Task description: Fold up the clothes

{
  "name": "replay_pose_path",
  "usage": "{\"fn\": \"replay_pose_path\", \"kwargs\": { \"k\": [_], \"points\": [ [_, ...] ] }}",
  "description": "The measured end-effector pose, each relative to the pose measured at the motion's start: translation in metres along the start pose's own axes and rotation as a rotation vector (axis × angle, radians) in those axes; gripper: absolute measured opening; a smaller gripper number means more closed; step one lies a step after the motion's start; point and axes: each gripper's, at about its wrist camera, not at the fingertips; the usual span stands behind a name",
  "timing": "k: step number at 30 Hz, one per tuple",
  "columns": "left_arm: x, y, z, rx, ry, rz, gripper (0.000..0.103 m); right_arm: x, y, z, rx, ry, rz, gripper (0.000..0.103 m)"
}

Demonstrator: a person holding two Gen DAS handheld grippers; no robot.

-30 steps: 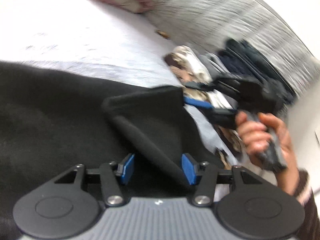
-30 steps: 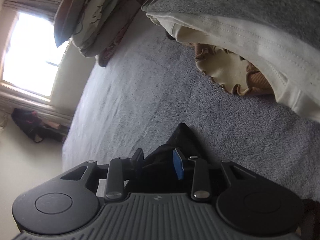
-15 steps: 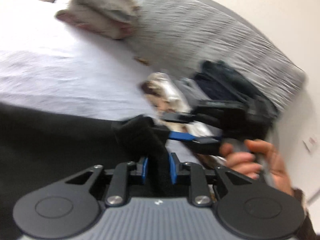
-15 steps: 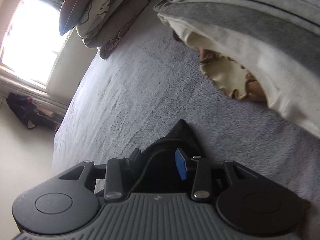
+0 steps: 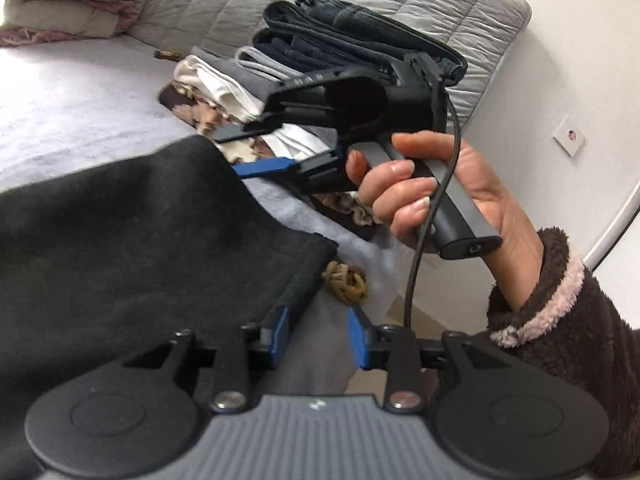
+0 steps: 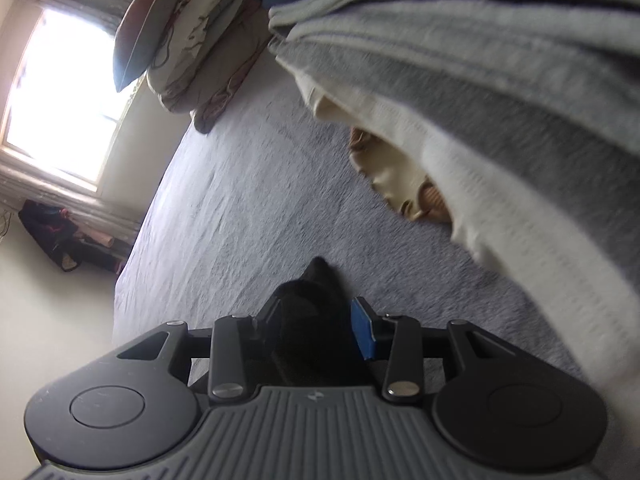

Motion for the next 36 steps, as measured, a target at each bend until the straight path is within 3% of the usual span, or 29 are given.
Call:
{"fn": "replay_pose_path", "kwargs": {
  "k": [9,15,18,21,25,27,31,36],
  "points": [
    [-0.054,0.024,0.027,-0.055,-0.236,-0.094,0.044,0.021,0.000,0.018,-0.038,0.003,-0.048,0.042],
    [-0.109,0.041,0.061,-0.149,-0.408,-0.200,0.049,0.026,0.000,0.048,-0.171,0.064,-0.058,0.042],
    [-0.141,0.047,0.080,-0.198,-0.479,-0.239,0.049,0.032,0.000,0.047,-0.167,0.015,-0.036,0.042],
    [-0.165,0.054,0.098,-0.235,-0.516,-0.261,0.050,0.040,-0.004,0.045,-0.132,-0.060,-0.018,0.041],
    [-0.181,0.065,0.114,-0.288,-0.540,-0.285,0.050,0.056,-0.002,0.042,-0.143,0.023,0.008,0.041],
    [-0.185,0.071,0.121,-0.305,-0.549,-0.288,0.050,0.061,0.000,0.043,-0.166,0.061,-0.010,0.027],
    [-0.191,0.084,0.128,-0.317,-0.553,-0.297,0.050,0.049,0.000,0.049,-0.216,0.045,-0.120,0.015],
    [-0.213,0.094,0.123,-0.337,-0.568,-0.350,0.050,0.041,0.000,0.052,-0.291,0.242,-0.187,0.017]
  ]
}}
Point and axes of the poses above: each gripper's, at about its wrist camera, not at the fingertips, and x roughly the way its jaws point, z to its left, y to its underside, and after that the axes turned 13 degrees about -x, right-handed
